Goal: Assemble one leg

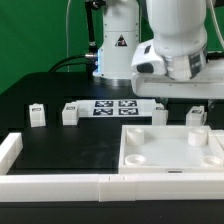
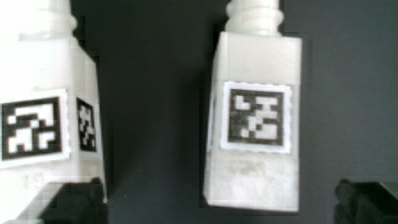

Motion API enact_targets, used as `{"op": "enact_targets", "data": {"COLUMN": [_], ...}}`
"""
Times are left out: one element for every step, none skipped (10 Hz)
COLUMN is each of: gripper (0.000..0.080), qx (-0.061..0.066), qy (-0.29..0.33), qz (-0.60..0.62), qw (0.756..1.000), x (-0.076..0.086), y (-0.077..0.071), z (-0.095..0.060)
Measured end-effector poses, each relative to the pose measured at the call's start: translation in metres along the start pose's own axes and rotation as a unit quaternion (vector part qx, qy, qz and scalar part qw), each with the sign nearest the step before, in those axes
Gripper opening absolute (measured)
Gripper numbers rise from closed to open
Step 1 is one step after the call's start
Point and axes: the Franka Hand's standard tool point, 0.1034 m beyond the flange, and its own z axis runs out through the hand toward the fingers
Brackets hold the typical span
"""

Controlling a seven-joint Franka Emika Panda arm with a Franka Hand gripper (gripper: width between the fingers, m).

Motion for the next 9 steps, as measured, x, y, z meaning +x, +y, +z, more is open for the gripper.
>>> {"op": "enact_targets", "data": {"gripper": [0.0649,0.0649,0.0649,0.0649,0.0649,0.0649,0.0649,0.0649,0.0649], "qx": [-0.008,-0.012,-0.012,-0.013,-0.016,-0.018,-0.021,-0.025,-0.027], "qy": [-0.057,-0.106,-0.119,-0.111,-0.110,-0.109,-0.106,-0.105,-0.105], "qz": [0.002,0.004,0.002,0.002,0.000,-0.001,-0.002,-0.004,-0.005], "qw": [0.998,0.994,0.993,0.994,0.994,0.994,0.994,0.994,0.994], "x": [-0.009,-0.011,-0.008,-0.008,-0.011,-0.013,-0.015,-0.018,-0.020], "y": [0.001,0.000,-0.004,-0.007,-0.008,-0.008,-0.008,-0.009,-0.009], "z": [0.003,0.003,0.004,0.006,0.011,0.016,0.022,0.029,0.033]}}
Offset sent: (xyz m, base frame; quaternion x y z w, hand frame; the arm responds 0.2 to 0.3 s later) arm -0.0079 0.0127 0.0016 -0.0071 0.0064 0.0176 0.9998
